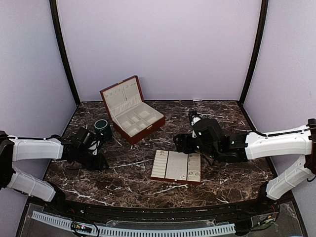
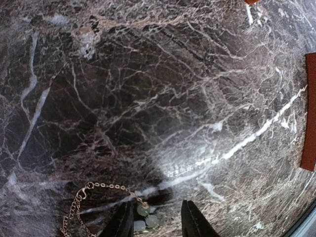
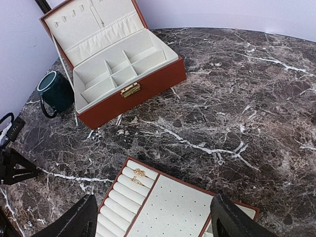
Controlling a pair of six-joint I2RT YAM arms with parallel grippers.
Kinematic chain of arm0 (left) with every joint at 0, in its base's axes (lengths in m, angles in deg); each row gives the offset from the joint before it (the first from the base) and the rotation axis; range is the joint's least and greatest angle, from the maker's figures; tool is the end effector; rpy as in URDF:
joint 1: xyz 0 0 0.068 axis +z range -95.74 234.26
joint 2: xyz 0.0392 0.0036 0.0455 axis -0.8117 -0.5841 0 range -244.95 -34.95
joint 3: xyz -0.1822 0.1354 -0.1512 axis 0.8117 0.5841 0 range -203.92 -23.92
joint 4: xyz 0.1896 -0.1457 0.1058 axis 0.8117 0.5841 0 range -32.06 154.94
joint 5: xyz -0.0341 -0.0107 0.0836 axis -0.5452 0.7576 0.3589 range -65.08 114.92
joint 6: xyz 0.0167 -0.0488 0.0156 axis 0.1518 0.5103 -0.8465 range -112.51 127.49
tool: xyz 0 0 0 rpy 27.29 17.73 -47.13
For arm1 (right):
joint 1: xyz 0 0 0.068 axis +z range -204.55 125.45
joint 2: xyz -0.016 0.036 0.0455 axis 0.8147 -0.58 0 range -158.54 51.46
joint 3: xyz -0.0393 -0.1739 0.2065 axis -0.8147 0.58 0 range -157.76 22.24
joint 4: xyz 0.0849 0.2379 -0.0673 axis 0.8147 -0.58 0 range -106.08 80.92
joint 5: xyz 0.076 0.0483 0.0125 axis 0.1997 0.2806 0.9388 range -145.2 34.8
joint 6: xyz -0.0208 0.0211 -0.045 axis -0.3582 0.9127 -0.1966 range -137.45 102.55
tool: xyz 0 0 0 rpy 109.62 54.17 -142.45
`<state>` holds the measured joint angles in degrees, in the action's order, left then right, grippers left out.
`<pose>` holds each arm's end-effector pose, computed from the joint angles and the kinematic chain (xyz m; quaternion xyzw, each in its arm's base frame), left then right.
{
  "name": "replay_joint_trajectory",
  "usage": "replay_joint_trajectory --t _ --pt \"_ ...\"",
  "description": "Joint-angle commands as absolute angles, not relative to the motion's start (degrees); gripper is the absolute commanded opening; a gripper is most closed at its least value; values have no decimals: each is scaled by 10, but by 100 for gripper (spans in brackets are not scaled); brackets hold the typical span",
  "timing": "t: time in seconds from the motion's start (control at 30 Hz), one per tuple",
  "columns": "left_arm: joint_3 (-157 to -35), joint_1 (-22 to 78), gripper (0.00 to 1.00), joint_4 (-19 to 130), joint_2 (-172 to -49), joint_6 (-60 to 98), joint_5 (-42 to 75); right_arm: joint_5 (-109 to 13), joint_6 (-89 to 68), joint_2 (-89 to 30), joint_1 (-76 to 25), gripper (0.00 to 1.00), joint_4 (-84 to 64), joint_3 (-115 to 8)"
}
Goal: Organize the mixed jewelry
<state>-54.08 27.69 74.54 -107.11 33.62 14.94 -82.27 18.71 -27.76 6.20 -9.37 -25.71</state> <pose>0.1924 -0.1031 0.1523 0.0272 0.9589 -0.1947 0.2044 0.1613 0.2549 0.2416 -0.0691 0.8534 0.2198 0.4676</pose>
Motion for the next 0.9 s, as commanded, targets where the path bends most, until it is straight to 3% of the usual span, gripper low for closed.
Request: replay_joint_trajectory --t 0.0,0.47,0.87 --pt "-547 267 35 758 -1089 333 168 -836 193 -271 61 80 -84 -251" --pt "-575 224 31 793 -1141 330 235 -842 204 -260 58 79 -79 -228" --pt "-565 219 7 766 -1145 350 215 -860 209 -246 54 80 -84 -217"
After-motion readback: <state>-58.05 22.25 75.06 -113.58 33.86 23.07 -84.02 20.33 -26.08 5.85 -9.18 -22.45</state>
